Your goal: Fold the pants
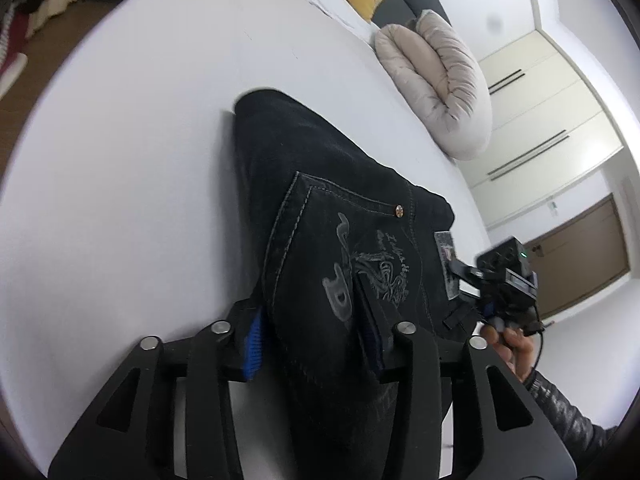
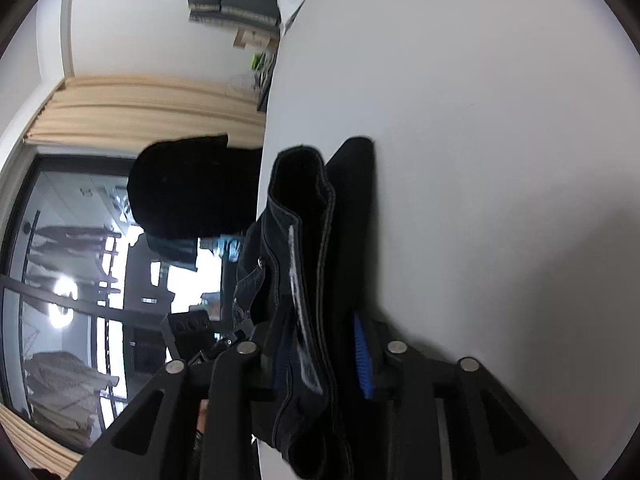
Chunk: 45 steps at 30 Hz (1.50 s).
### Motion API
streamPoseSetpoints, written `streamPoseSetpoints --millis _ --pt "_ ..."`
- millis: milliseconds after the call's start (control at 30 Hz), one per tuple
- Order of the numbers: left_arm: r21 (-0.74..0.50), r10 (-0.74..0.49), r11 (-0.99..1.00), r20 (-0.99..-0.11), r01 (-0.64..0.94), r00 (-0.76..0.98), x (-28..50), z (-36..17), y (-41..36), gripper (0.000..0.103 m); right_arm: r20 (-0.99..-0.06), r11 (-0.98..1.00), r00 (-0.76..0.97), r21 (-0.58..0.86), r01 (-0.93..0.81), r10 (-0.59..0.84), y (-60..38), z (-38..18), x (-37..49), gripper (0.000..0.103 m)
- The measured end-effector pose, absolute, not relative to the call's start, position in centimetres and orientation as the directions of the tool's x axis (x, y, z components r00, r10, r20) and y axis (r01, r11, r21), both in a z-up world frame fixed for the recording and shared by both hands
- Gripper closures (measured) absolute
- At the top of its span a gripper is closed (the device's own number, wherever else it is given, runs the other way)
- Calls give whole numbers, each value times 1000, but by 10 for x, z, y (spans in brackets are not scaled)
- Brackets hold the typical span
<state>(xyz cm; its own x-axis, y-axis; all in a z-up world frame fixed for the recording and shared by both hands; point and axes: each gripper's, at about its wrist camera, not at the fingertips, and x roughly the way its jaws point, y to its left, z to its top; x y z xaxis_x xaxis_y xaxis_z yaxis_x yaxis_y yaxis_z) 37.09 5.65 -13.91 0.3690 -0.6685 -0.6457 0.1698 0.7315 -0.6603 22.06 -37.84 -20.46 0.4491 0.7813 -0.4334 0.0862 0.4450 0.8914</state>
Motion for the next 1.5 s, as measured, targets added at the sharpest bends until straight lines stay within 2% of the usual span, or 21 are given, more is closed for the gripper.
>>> streamPoseSetpoints --millis 100,167,267,333,400,467,533,633,933,1033,1133,1267,1500 --pt "-577 -585 801 -696 161 416 354 -120 55 50 -484 499 507 858 118 713 -393 -191 193 55" --pt "-460 -491 867 -732 189 472 326 -97 57 41 -555 591 537 797 124 635 -397 -175 173 45" --pt "-270 -345 938 -737 215 581 287 -55 42 29 -621 707 564 701 90 545 -387 -143 145 45" --pt "-141 -250 967 -683 212 686 250 -18 32 20 -637 776 601 629 43 483 -374 -114 125 44" --pt "-57 -174 983 -615 176 769 215 19 22 5 -633 832 653 555 8 416 -361 -85 103 30" --pt "16 -84 994 -513 108 854 175 57 13 0 -599 885 728 466 -21 333 -345 -50 72 11" --pt "48 -27 997 -425 52 905 140 87 4 0 -540 915 799 401 -31 264 -335 -21 43 1" --pt "24 -10 1000 -330 19 944 94 117 0 0 -461 944 867 330 -28 187 -320 17 14 0" --pt "-3 40 999 -410 -45 911 37 134 -12 0 -240 992 970 127 -2 33 -282 91 -91 0" --pt "-35 48 997 -491 -75 870 23 124 -8 0 -271 996 962 93 -11 36 -268 98 -111 0" --pt "-28 48 997 -564 -78 824 18 106 -20 0 -380 995 925 97 33 6 -261 89 -109 0" --pt "-23 27 999 -585 -50 811 22 89 -30 0 -531 986 847 151 76 16 -257 69 -98 0" --pt "-24 28 998 -640 -57 768 50 52 -32 0 -557 994 830 84 70 -11 -237 53 -83 0"
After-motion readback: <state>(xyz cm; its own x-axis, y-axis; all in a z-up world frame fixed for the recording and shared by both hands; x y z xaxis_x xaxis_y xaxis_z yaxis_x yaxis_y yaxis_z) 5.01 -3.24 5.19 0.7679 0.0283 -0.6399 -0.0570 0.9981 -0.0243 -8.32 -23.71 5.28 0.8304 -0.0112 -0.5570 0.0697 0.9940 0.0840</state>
